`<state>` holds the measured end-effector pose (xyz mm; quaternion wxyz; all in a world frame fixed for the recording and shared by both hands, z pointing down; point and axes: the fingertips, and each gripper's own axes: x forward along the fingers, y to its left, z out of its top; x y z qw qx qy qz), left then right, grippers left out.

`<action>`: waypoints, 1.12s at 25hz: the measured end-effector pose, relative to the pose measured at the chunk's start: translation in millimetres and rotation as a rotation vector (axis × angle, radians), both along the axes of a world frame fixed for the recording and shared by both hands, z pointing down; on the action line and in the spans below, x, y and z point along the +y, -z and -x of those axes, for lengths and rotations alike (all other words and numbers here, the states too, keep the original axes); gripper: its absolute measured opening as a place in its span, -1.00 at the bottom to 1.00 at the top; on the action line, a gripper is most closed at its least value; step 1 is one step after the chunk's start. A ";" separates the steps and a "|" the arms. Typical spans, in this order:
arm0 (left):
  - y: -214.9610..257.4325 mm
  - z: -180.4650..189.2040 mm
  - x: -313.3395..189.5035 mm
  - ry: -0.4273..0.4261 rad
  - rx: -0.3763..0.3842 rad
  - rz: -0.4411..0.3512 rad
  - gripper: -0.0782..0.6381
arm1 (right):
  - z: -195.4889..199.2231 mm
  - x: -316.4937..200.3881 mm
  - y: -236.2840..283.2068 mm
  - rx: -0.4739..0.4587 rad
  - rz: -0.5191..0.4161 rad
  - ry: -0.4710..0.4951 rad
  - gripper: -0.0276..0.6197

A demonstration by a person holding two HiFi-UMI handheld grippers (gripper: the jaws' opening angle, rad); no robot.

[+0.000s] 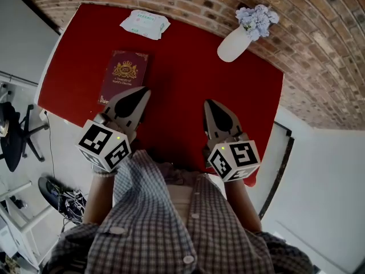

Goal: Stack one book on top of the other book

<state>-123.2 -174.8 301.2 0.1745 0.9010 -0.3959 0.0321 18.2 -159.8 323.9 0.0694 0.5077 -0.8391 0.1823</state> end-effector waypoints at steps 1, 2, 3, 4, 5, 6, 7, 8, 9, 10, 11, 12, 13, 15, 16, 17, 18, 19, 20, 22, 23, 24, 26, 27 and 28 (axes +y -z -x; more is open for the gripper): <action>2.8 0.4 -0.6 0.004 0.016 0.004 -0.76 | 0.8 -0.8 5.8 -0.003 -0.012 0.002 -0.89; 5.3 0.7 -0.9 0.006 0.027 0.006 -0.76 | 0.8 -1.5 11.2 -0.007 -0.023 0.002 -0.89; 7.8 0.7 -0.6 0.006 0.034 0.005 -0.76 | 0.1 -2.0 16.0 -0.012 -0.034 -0.003 -0.89; 10.0 0.4 0.1 0.004 0.035 0.001 -0.76 | -1.0 -2.2 20.5 -0.015 -0.043 -0.008 -0.89; 11.8 -0.2 1.0 0.001 0.031 -0.004 -0.76 | -2.1 -2.1 24.4 -0.018 -0.051 -0.012 -0.89; 13.4 -0.7 1.8 -0.003 0.027 -0.008 -0.76 | -3.0 -2.0 27.7 -0.021 -0.056 -0.014 -0.89; 14.8 -1.3 2.5 -0.007 0.024 -0.012 -0.76 | -3.8 -2.0 30.1 -0.023 -0.060 -0.015 -0.89; 16.2 -2.1 3.2 -0.011 0.022 -0.015 -0.76 | -4.8 -2.1 31.9 -0.023 -0.062 -0.017 -0.89; 17.6 -3.2 4.0 -0.016 0.020 -0.018 -0.76 | -5.8 -2.0 33.0 -0.022 -0.064 -0.018 -0.89; 19.0 -4.5 5.0 -0.022 0.018 -0.023 -0.76 | -6.7 -1.8 33.6 -0.019 -0.064 -0.019 -0.89; 20.5 -5.9 6.0 -0.029 0.015 -0.028 -0.76 | -7.5 -1.6 33.7 -0.014 -0.064 -0.020 -0.89; 21.7 -7.3 6.8 -0.035 0.012 -0.033 -0.76 | -8.1 -1.4 33.5 -0.007 -0.065 -0.021 -0.89; 22.8 -8.4 7.3 -0.040 0.011 -0.036 -0.76 | -8.3 -1.3 32.9 0.002 -0.066 -0.021 -0.89; 23.8 -9.7 8.3 -0.044 0.011 -0.039 -0.76 | -8.0 -0.4 31.2 0.020 -0.065 -0.019 -0.89; 23.9 -10.2 8.7 -0.046 0.011 -0.039 -0.76 | -7.8 0.2 30.5 0.023 -0.064 -0.017 -0.89; 23.7 -10.8 8.8 -0.047 0.011 -0.038 -0.76 | -7.7 0.4 29.9 0.024 -0.061 -0.016 -0.89; 23.4 -11.4 8.9 -0.050 0.009 -0.038 -0.76 | -7.6 0.3 29.6 0.022 -0.059 -0.016 -0.89; 22.9 -11.9 9.0 -0.053 0.007 -0.038 -0.76 | -7.5 0.1 29.5 0.017 -0.057 -0.017 -0.89; 22.4 -12.3 9.2 -0.056 0.005 -0.039 -0.76 | -7.4 0.0 29.7 0.009 -0.054 -0.017 -0.89; 21.4 -12.8 9.7 -0.063 0.009 -0.039 -0.76 | -6.5 0.1 30.4 0.000 -0.052 -0.016 -0.89; 20.8 -12.9 9.9 -0.064 0.010 -0.038 -0.76 | -5.9 0.2 30.5 -0.001 -0.052 -0.014 -0.89; 20.1 -13.2 10.3 -0.066 0.009 -0.037 -0.76 | -5.4 0.2 30.5 -0.002 -0.052 -0.012 -0.89; 18.2 -14.5 11.3 -0.072 -0.001 -0.036 -0.76 | -4.7 0.5 30.1 -0.002 -0.050 -0.008 -0.89; 17.4 -15.3 11.8 -0.075 -0.006 -0.035 -0.76 | -4.5 0.7 29.8 -0.001 -0.049 -0.007 -0.89; 16.8 -16.0 12.1 -0.078 -0.008 -0.034 -0.76 | -4.2 0.8 29.6 -0.001 -0.049 -0.007 -0.89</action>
